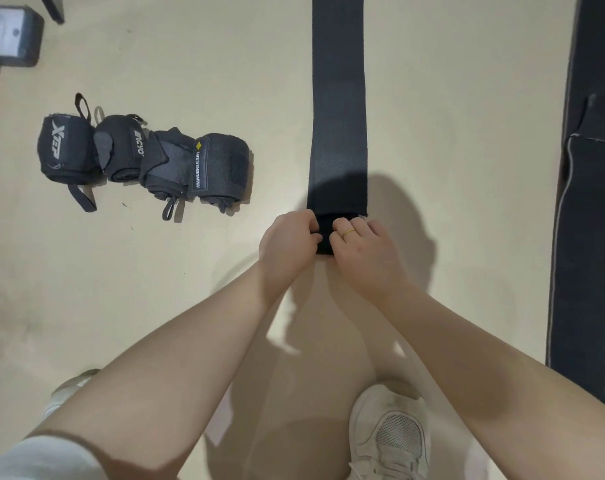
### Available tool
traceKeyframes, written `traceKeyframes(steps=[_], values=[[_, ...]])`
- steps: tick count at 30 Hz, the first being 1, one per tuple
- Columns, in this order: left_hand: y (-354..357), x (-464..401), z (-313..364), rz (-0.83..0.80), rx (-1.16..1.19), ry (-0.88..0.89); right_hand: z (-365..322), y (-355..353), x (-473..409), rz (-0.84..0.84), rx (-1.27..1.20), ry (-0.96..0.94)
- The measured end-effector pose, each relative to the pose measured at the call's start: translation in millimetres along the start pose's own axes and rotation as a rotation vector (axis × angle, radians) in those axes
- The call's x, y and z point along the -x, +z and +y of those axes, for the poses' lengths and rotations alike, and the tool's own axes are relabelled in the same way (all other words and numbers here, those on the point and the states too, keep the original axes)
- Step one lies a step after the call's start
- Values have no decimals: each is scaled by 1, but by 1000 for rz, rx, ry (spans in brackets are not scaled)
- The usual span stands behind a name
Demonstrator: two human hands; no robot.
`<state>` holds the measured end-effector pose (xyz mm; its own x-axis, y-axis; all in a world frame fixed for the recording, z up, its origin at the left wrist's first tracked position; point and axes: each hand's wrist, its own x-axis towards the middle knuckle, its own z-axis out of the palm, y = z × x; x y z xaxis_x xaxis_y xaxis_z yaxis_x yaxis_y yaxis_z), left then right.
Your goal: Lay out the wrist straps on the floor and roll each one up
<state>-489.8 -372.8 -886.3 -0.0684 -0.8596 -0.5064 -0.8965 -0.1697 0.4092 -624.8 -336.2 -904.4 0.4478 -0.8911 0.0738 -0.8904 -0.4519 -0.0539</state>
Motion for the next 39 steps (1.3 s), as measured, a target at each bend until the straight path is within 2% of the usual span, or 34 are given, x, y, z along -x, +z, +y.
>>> traceKeyframes(steps=[3,5,8,12,16,20,23,27,32,36,39], values=[[-3,-6,-1,133,110,4,-4,1,1,-34,-1,-7],[-7,-8,0,174,109,89,-5,0,1,-40,-23,13],[-8,-17,0,115,-171,276,-4,-1,-1,-49,-55,47],[-9,-31,-1,91,-394,552,-2,-2,-1,-74,-55,89],[-15,-41,-15,91,-548,657,-2,4,2,-47,-30,127],[-14,-36,-10,52,-416,497,3,12,4,-29,0,157],[-22,-37,-9,-79,-382,486,5,10,0,-63,-135,262],[-37,-35,-11,-151,-293,471,9,1,-12,-184,-347,426],[-30,-30,-12,-144,-311,431,17,0,-21,-213,-665,652],[-22,-24,-9,-48,-161,351,16,-4,-29,-202,-595,684],[-19,-24,-5,-19,-86,271,8,-6,-34,-100,-370,541]])
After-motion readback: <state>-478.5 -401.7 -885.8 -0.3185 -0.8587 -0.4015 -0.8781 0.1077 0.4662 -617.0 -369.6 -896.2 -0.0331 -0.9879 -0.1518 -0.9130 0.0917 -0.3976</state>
